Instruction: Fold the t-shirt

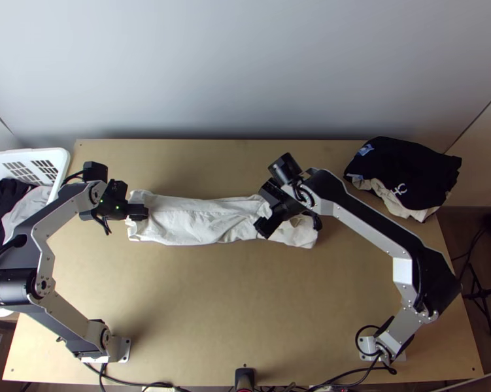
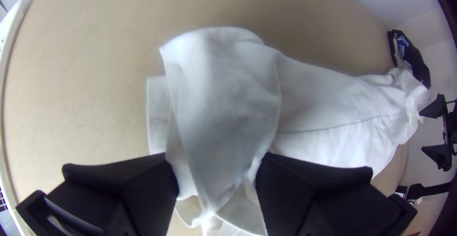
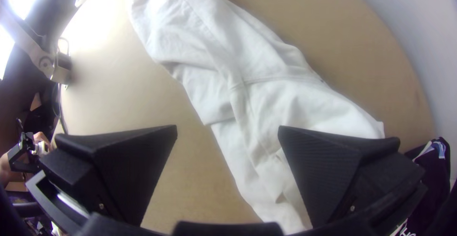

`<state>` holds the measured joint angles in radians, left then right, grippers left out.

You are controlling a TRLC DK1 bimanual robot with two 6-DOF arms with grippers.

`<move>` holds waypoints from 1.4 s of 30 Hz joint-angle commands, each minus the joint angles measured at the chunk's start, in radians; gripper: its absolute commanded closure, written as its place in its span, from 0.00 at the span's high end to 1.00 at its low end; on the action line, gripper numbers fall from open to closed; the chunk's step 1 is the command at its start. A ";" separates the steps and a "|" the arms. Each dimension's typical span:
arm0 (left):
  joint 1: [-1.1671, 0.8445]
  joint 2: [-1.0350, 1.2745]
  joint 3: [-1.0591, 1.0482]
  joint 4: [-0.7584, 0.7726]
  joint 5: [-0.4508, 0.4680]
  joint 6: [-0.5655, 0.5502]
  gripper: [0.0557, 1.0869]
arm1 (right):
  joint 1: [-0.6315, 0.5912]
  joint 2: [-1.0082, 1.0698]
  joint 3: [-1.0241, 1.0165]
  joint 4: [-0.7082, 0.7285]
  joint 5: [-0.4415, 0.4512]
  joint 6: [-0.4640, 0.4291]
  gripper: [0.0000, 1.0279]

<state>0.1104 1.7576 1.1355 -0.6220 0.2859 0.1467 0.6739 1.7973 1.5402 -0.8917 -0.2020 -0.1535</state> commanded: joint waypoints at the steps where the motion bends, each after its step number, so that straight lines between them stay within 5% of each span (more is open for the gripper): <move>1: -0.006 0.040 -0.033 0.004 0.015 0.008 0.47 | 0.021 0.027 0.023 0.005 0.001 -0.001 0.96; 10: -0.009 0.014 -0.045 0.030 0.022 0.007 0.03 | 0.033 0.040 0.066 0.005 0.001 -0.012 0.96; 34: -0.092 -0.291 0.216 -0.249 0.118 -0.049 0.03 | 0.007 0.289 -0.008 0.112 0.000 -0.014 0.96; 42: -0.206 -0.259 0.310 -0.303 0.164 -0.061 0.03 | -0.019 0.180 -0.015 0.111 -0.005 0.003 0.96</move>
<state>-0.0208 1.4879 1.3647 -0.8810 0.4110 0.0963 0.6731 2.0502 1.5345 -0.7704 -0.2100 -0.1680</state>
